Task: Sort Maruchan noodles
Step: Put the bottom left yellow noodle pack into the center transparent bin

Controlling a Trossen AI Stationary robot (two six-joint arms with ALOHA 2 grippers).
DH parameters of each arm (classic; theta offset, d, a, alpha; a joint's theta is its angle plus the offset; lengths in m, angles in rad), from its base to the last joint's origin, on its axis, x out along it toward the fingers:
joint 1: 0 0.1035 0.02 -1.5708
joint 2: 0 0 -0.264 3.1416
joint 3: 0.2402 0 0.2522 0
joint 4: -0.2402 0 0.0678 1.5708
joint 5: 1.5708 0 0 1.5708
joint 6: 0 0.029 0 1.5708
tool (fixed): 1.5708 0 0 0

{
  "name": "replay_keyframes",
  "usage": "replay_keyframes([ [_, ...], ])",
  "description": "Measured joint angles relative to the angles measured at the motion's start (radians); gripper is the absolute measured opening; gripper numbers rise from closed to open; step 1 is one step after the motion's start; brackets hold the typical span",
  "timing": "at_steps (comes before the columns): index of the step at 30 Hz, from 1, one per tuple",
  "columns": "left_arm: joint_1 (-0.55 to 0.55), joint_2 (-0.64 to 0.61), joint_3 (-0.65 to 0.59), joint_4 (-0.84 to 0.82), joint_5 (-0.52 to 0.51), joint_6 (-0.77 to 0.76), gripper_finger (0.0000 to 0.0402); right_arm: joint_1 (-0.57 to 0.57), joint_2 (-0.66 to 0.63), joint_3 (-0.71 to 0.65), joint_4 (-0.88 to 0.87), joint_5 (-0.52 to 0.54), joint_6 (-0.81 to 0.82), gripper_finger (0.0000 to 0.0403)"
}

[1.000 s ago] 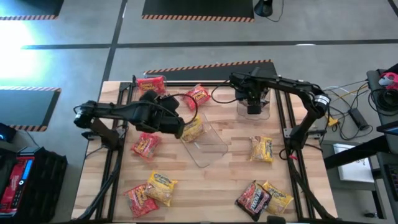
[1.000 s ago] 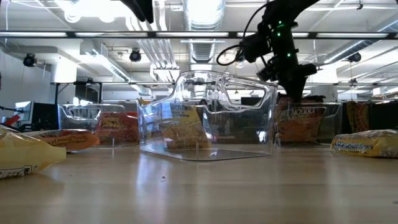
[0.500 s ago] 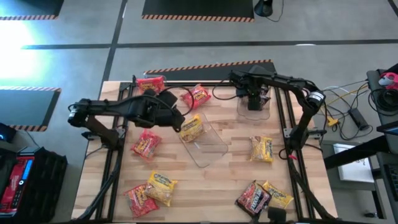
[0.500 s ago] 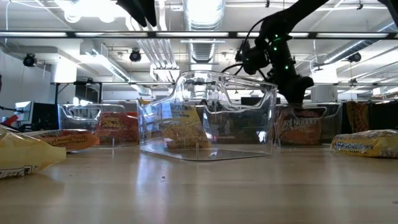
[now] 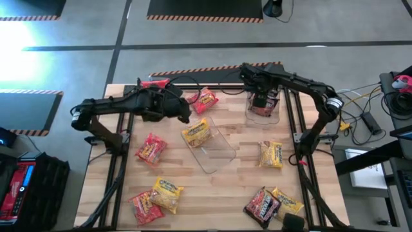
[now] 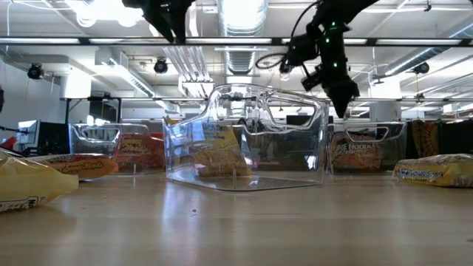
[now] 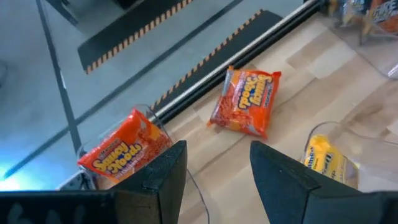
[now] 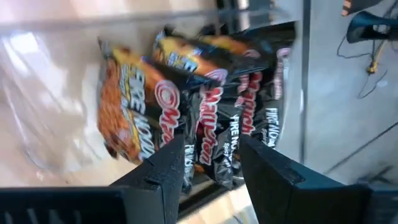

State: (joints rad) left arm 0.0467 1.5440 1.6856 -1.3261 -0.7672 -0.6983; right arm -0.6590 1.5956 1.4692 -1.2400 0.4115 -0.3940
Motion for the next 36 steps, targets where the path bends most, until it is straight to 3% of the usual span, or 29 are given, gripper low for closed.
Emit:
replay_keyframes([
  [2,0.02,0.0,-0.013,0.014,0.043,0.024,0.016,0.0,-0.028,0.005,0.008,-0.05,0.053,0.0139],
  [5,0.041,0.0,-0.047,0.07,0.147,0.093,0.016,-0.001,-0.075,0.001,0.052,-0.233,0.162,0.0137],
  [8,0.055,0.0,-0.111,0.171,0.335,0.184,0.016,0.014,-0.121,-0.016,0.133,-0.453,0.277,0.0137],
  [11,0.055,-0.002,-0.19,0.264,0.547,0.237,0.016,0.062,-0.159,-0.032,0.215,-0.574,0.362,0.0136],
  [14,0.054,-0.013,-0.27,0.311,0.669,0.222,0.016,0.145,-0.19,-0.05,0.285,-0.587,0.43,0.0133],
  [19,0.043,-0.072,-0.413,0.371,0.731,0.125,0.016,0.294,-0.209,-0.102,0.342,-0.583,0.506,0.0132],
  [28,-0.087,-0.265,-0.653,0.386,0.732,-0.155,0.016,0.476,-0.2,-0.177,0.472,-0.514,0.662,0.0132],
  [36,-0.228,-0.386,-0.827,0.448,0.696,-0.495,0.016,0.582,-0.174,-0.182,0.738,-0.515,0.751,0.0132],
])
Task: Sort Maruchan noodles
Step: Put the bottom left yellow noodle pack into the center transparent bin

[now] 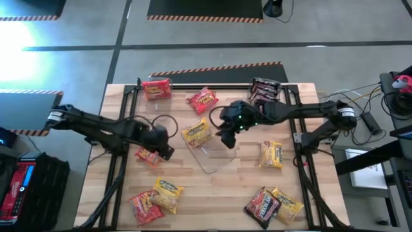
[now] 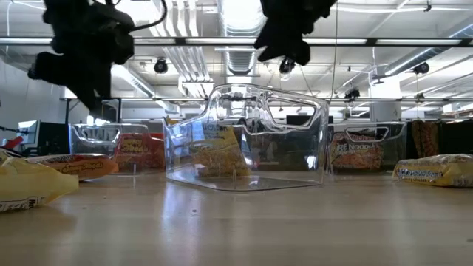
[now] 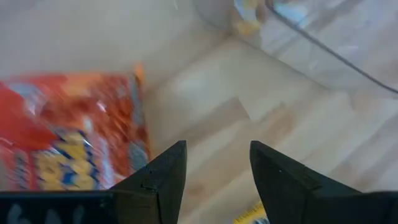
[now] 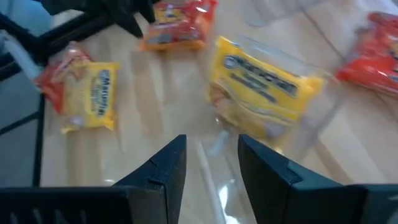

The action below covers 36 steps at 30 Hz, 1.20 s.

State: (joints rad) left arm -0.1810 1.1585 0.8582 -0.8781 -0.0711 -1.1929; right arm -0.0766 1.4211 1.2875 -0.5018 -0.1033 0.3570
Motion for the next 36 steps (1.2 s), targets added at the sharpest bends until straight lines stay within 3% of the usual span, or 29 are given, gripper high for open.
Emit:
replay_keyframes([
  [6,-0.137,-0.002,-0.025,0.098,0.011,-0.161,0.016,0.058,0.048,-0.001,0.097,-0.001,0.011,0.0132],
  [16,-0.344,0.091,0.036,0.103,0.027,-0.465,0.016,0.193,0.173,-0.001,0.321,-0.01,0.09,0.0132],
  [28,-0.472,0.204,0.08,0.116,0.084,-0.546,0.016,0.37,0.329,-0.001,0.587,-0.009,0.383,0.0132],
  [36,-0.533,0.208,0.078,0.082,0.083,-0.549,0.016,0.404,0.439,0.002,0.807,0.006,0.588,0.0132],
])
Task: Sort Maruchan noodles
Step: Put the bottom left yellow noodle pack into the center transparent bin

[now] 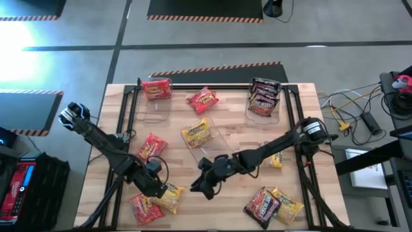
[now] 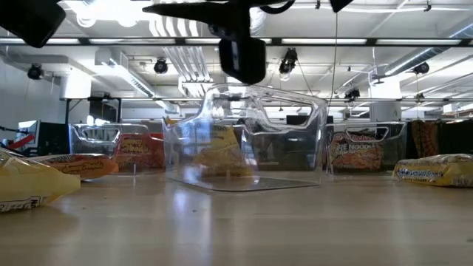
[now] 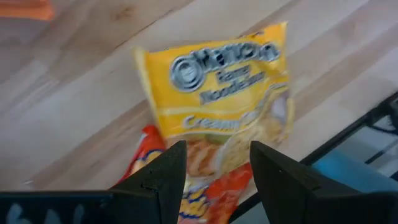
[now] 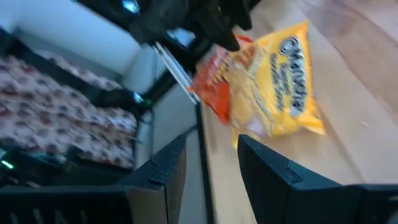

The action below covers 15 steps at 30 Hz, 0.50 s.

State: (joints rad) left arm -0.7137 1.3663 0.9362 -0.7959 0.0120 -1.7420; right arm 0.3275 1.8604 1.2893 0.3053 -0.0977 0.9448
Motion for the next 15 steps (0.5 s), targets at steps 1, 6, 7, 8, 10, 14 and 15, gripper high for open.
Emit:
replay_keyframes([
  [1,-0.009,0.0,-0.003,-0.013,0.0,-0.002,0.016,0.0,0.006,0.001,0.017,0.001,0.02,0.0132],
  [6,-0.033,0.002,-0.038,-0.024,-0.011,-0.056,0.016,0.003,0.028,0.002,0.048,0.043,0.084,0.0132],
  [7,-0.033,0.004,-0.042,-0.013,-0.012,-0.056,0.016,0.004,0.027,0.002,0.049,0.047,0.088,0.0132],
  [8,-0.033,0.009,-0.046,-0.013,-0.013,-0.053,0.016,0.006,0.025,0.002,0.048,0.048,0.091,0.0132],
  [10,-0.033,0.024,-0.048,-0.008,-0.015,-0.032,0.016,0.011,0.014,0.0,0.04,0.048,0.091,0.0132],
  [14,-0.032,0.07,-0.048,0.017,-0.03,0.005,0.016,0.024,-0.014,-0.005,0.02,0.041,0.078,0.0132],
  [15,-0.032,0.086,-0.048,0.032,-0.03,0.014,0.016,0.027,-0.025,-0.006,0.013,0.04,0.072,0.0132],
])
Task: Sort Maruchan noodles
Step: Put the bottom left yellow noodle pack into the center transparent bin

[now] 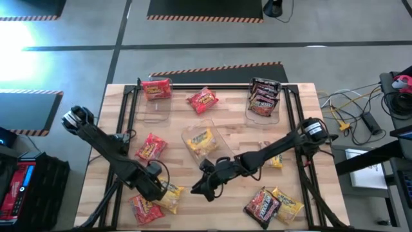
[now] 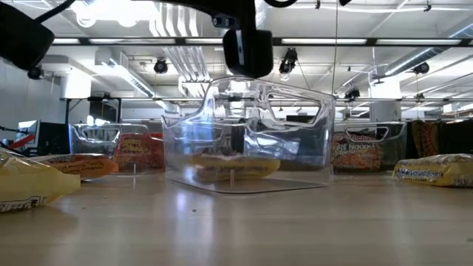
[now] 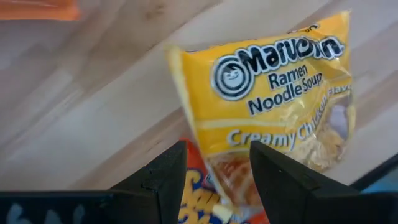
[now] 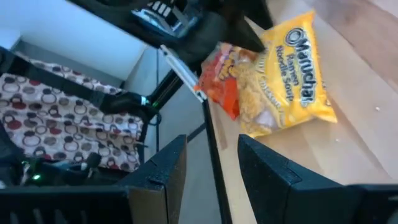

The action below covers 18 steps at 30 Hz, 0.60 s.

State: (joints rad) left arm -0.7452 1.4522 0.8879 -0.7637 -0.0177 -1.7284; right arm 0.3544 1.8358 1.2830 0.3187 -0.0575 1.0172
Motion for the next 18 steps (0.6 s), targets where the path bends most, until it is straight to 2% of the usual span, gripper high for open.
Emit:
replay_keyframes([
  [4,0.001,0.069,0.0,0.08,-0.007,0.025,0.016,0.013,-0.047,0.0,0.008,0.001,-0.024,0.0132],
  [10,0.022,0.135,0.0,0.227,-0.077,0.035,0.016,0.029,-0.093,0.002,-0.009,0.005,-0.029,0.0132],
  [18,0.103,0.187,0.0,0.346,-0.133,0.108,0.016,0.068,-0.066,0.002,-0.008,0.004,0.041,0.0132],
])
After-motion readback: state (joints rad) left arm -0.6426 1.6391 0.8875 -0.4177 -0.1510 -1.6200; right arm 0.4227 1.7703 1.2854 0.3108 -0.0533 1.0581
